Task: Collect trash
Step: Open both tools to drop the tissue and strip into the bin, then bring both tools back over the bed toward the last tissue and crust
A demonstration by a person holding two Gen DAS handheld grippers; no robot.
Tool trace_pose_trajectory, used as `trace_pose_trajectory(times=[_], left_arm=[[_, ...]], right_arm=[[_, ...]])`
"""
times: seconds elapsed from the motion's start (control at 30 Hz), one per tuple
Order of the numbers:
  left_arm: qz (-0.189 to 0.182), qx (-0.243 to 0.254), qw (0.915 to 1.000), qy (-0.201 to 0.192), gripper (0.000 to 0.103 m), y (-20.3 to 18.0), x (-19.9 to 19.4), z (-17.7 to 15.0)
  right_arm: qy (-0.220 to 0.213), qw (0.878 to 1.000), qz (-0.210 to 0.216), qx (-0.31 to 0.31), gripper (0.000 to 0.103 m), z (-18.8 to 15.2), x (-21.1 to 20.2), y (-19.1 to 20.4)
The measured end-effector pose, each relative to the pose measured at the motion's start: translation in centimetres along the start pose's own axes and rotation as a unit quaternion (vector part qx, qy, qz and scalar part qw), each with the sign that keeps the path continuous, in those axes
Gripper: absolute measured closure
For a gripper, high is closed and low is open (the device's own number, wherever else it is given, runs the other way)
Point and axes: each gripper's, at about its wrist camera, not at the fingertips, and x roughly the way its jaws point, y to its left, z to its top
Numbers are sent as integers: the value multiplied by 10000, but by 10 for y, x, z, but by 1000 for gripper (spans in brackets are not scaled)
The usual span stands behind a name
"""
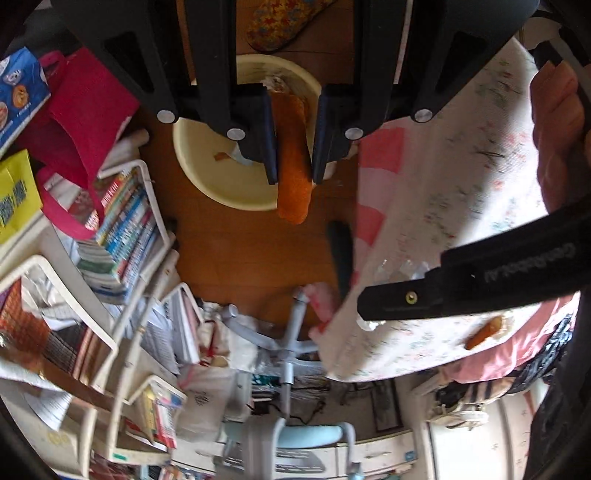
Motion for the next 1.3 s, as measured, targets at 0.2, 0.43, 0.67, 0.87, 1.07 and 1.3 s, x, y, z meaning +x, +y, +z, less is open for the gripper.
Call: trace_pose_trajectory(times=[0.2,0.43,0.67,0.87,1.07,1.3], left_arm=[[-13,127,9997,194,46,-18,22,-6],[378,25,9993,41,36,-8,14,-4],[1006,10,9945,-276,25,27,-17,5],[1305,-101,9905,-418,23,65,-40,11],[1537,-255,9868,-452,21,101,-56,11],[1810,-534,9805,-543,20,146,-80,9]], right_arm=[[116,9992,-306,246,55,-10,5,-20],[-79,9994,-152,288,46,-5,-5,-18],[-356,9993,123,-9,38,9,-14,10],[-486,9980,274,-304,33,19,-17,36],[-521,9967,456,-434,32,31,-17,60],[-560,9937,634,-740,29,46,-13,99]])
